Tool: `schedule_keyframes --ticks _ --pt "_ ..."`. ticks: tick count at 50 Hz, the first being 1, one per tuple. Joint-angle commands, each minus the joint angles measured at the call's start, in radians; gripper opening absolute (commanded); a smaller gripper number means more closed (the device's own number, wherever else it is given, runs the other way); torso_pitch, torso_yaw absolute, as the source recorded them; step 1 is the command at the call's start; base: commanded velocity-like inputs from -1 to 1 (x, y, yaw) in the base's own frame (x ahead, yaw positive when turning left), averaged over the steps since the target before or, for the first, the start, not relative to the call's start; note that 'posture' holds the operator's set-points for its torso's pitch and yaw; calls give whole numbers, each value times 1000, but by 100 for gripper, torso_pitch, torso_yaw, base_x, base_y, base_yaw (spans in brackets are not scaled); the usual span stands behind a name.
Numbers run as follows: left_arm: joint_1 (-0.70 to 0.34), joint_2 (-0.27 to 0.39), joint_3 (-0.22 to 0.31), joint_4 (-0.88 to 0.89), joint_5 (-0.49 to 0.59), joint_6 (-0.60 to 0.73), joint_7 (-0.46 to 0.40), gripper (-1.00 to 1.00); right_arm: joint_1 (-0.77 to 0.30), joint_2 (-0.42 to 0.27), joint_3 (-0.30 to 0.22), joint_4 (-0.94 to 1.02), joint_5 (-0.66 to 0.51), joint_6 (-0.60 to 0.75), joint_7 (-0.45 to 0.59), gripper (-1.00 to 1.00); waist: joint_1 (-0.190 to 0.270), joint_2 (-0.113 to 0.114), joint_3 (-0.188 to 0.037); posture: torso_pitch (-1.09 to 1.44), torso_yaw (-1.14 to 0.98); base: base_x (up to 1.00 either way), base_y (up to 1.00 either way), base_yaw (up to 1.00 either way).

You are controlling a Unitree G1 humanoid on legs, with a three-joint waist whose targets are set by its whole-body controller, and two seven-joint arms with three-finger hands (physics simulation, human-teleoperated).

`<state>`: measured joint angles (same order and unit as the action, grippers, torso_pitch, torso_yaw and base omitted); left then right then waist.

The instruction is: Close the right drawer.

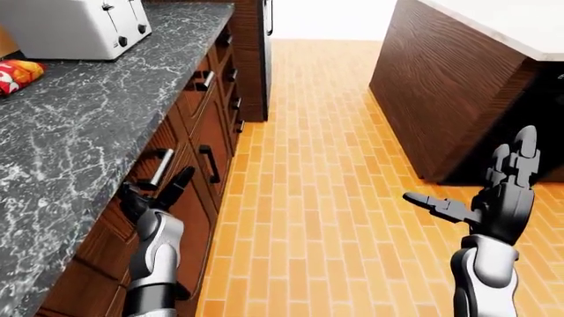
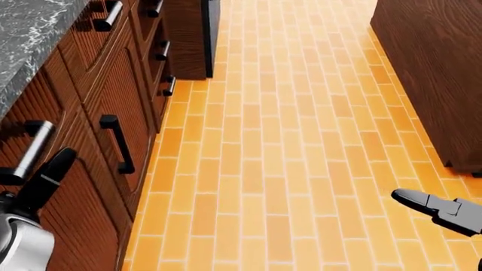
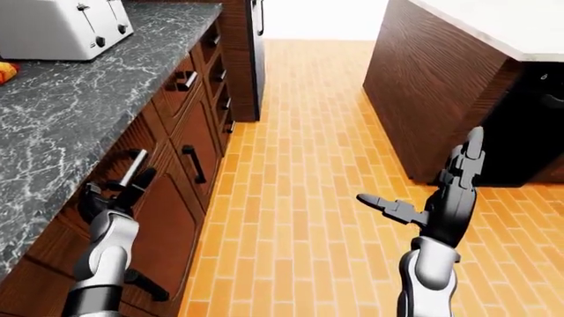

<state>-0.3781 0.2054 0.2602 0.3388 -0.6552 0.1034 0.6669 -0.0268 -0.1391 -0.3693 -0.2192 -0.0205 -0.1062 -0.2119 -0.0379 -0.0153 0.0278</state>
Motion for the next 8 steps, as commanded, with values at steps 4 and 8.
schedule_keyframes --ticks 4,8 --pt "-22 39 53 -49 35 -81 40 100 -20 -10 0 -39 -5 -29 -1 100 12 1 -23 0 0 0 0 0" --pt "-20 40 54 -53 33 -79 42 100 -20 -10 0 -39 -5 -29 0 100 12 0 -25 0 0 0 0 0"
